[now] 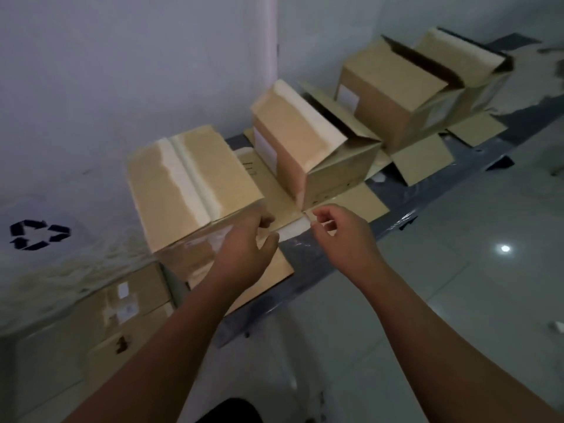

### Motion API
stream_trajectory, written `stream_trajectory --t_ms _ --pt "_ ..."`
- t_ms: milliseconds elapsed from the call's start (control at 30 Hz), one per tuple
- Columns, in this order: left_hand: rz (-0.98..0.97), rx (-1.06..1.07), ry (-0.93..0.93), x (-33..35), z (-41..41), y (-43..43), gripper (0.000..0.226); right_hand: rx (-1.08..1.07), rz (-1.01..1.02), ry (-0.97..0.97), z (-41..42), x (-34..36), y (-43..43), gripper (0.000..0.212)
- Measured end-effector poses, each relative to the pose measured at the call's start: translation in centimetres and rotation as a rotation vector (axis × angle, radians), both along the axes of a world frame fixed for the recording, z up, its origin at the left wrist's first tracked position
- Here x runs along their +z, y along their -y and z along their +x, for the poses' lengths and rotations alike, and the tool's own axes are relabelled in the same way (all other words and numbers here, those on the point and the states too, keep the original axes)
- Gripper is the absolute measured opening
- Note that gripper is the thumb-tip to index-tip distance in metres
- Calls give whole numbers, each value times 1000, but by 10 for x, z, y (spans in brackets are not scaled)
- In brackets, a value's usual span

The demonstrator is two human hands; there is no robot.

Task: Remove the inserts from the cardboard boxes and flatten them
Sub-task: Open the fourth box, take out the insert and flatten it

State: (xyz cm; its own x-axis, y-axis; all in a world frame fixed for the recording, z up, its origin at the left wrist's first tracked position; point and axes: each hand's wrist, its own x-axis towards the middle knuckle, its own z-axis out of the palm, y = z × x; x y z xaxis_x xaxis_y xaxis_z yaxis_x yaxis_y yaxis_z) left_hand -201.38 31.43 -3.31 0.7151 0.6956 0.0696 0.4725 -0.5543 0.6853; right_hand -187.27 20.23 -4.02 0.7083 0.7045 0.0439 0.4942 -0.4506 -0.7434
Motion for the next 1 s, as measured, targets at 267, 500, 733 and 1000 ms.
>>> stream_trajectory --t_ms 267,500,733,1000 --pt "-8 -97 51 7 172 25 33 -28 35 63 163 15 37 25" --pt "-29 -181 135 20 370 18 29 -99 36 195 354 31 39 24" --pt "61 -280 115 47 557 28 30 -175 31 185 525 45 58 27" --pt "57 -182 148 38 739 66 30 -64 10 261 720 36 95 27"
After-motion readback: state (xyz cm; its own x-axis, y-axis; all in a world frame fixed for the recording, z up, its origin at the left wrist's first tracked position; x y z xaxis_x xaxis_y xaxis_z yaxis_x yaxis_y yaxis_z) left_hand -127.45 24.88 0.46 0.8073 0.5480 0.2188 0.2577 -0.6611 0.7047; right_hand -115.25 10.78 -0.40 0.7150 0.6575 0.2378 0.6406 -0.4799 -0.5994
